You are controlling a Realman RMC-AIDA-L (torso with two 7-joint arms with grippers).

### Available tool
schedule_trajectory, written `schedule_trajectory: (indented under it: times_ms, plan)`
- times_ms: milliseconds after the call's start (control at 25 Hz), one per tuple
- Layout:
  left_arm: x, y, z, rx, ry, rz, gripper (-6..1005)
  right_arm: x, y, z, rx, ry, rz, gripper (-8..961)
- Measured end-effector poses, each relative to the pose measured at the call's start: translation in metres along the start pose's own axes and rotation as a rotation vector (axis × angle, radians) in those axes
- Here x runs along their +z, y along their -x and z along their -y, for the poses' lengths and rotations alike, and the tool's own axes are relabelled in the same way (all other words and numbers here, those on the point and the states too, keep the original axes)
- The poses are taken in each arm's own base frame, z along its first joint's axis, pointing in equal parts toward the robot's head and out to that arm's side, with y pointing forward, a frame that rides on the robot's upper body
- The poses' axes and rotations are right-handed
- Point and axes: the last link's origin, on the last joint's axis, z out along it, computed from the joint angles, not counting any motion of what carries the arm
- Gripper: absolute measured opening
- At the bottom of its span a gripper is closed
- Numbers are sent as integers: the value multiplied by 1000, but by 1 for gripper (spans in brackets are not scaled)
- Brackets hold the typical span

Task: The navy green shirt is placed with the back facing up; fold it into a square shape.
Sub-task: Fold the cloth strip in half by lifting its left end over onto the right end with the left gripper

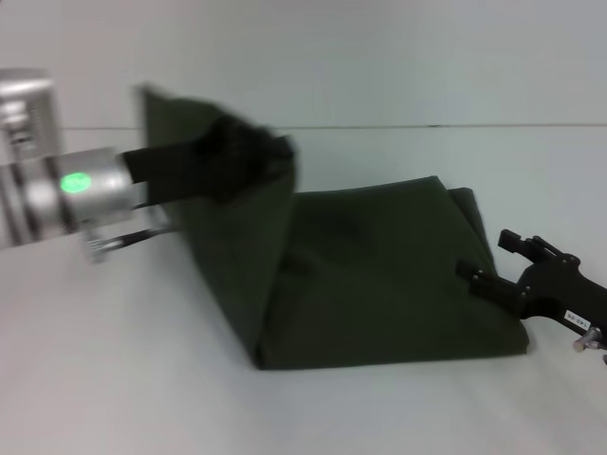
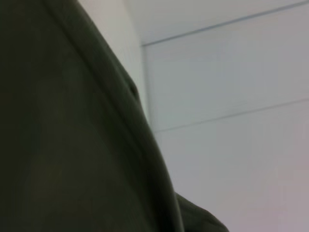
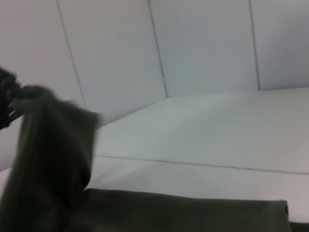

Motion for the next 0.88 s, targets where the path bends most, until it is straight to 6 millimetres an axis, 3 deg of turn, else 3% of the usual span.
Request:
schedule_trajectory:
  times_ms: [280, 480, 680, 880]
  plan:
    - [78, 25, -27, 78, 98, 81, 10, -4, -3, 3, 3, -17, -11, 914]
    - [122, 62, -26, 101, 104, 145, 10, -6, -5, 2, 6, -19, -15, 914]
    - [126, 70, -21, 98, 97, 133, 10, 2, -4, 0, -1, -4, -23, 914]
    - [119, 66, -24, 85, 137, 113, 10, 25, 4, -5, -35, 26, -54, 914]
